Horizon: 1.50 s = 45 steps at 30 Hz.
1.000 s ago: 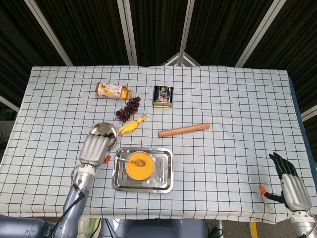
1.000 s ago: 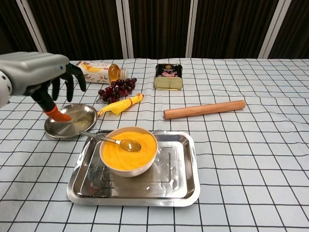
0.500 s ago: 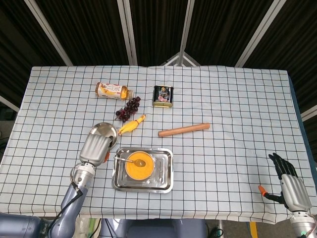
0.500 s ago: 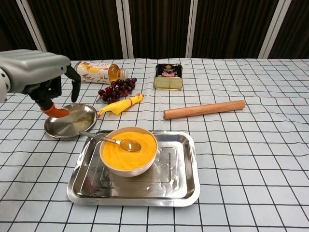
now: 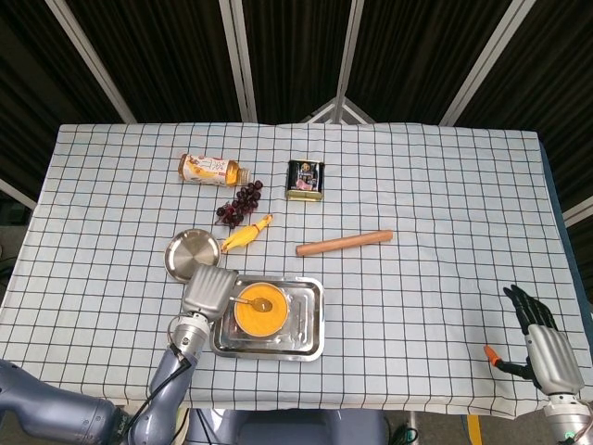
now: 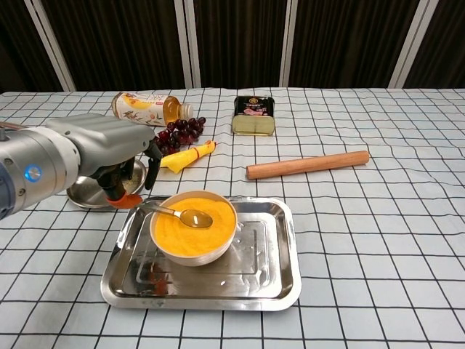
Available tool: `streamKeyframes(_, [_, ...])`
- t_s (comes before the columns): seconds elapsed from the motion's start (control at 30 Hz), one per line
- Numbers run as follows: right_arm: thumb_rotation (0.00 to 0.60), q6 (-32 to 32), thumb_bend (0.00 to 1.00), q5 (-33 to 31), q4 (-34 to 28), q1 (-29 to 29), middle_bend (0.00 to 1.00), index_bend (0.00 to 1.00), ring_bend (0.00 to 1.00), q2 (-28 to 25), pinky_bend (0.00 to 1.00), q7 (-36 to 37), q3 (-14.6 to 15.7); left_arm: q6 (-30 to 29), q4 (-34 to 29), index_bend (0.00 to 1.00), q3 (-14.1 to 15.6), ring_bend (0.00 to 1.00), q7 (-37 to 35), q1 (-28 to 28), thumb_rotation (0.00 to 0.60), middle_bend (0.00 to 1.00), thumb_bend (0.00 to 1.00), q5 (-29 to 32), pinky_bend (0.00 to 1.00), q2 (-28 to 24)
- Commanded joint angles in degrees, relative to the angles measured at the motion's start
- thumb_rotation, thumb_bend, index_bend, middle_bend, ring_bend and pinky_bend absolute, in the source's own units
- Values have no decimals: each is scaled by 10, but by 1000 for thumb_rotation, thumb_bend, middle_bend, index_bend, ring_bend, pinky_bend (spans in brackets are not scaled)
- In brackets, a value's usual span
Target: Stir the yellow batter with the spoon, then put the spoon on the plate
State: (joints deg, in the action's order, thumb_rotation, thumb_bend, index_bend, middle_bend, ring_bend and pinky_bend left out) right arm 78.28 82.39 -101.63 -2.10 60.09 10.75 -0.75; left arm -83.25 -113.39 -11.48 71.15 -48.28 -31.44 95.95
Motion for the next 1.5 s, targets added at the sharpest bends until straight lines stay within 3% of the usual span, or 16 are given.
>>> streamKeyframes(0.03, [600,0,316,0,0,0,0,0,0,0,0,0,0,-6,2,459,2,976,3,-4,600,994,509,6,955,4])
streamKeyframes(1.5, [600,-1,317,0,-2,0,0,0,0,0,0,-5,2,-21,41,481,26,976,-12,-21,600,994,521,16,955,32])
